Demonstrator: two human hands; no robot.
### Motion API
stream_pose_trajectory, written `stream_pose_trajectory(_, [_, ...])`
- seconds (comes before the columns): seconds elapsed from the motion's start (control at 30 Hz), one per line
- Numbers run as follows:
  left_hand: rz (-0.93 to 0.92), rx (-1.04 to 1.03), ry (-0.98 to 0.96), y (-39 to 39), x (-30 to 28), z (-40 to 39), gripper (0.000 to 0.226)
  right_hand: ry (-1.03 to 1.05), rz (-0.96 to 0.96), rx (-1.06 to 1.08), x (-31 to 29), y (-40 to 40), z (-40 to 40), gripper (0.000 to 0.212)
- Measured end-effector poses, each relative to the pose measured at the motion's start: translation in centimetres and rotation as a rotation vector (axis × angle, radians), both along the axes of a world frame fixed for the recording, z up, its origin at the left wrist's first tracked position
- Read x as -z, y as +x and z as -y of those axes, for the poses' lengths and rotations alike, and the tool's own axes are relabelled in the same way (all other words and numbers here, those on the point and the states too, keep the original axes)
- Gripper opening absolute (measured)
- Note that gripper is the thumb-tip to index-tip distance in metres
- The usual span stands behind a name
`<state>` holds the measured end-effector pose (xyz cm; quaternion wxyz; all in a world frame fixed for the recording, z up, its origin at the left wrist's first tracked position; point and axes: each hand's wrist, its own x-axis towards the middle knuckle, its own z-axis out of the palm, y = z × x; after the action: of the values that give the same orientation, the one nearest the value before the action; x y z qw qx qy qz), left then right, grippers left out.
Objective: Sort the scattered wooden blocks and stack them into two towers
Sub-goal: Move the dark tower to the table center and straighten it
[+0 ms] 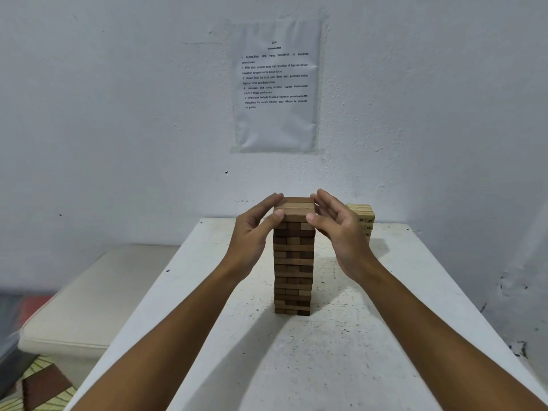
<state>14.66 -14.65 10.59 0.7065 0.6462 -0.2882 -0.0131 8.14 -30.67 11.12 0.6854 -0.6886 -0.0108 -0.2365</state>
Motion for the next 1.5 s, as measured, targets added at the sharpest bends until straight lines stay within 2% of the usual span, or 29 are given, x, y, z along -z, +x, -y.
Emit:
stream_pose_trajectory(0.43, [0.025,0.036,-0.023,0.3,0.3,0.0,0.028,-0.013,0.003,0.008,0.5,0.3,0.0,0.051])
stream_pose_trajectory(0.57, [0.036,0.034,-0.015,0.3,0.4,-0.1,0.042,-0.023,0.006,-0.014,0.4,0.2,-0.1,0.053])
stream_pose_trajectory(0.7, [0.006,0.013,0.003,0.3,1.4,-0.9,0.060,-0.027,0.000,-0.015,1.3,-0.5,0.3,0.074])
stream_pose_trajectory(0.77, [-0.003,0.002,0.072,0.3,2.8,-2.0,0.069,-0.082,-0.020,0.013,2.7,-1.3,0.7,0.081])
stream_pose_trajectory(0.93, [0.023,-0.032,0.453,0.0,8.3,-5.0,0.100,-0.328,-0.227,-0.006,8.2,-3.7,1.7,0.098])
stream_pose_trajectory(1.07, [0.072,-0.020,0.709,0.1,11.4,-4.7,0.119,-0.485,-0.397,-0.061,10.9,-4.2,1.3,0.121])
stream_pose_trajectory(1.27, [0.051,0.012,0.695,0.7,12.1,-3.1,0.131,-0.526,-0.456,-0.056,11.8,-2.6,0.5,0.142])
stream_pose_trajectory(1.5, [0.063,0.015,0.636,1.3,12.9,-1.9,0.122,-0.562,-0.445,0.031,13.0,-1.0,0.3,0.148])
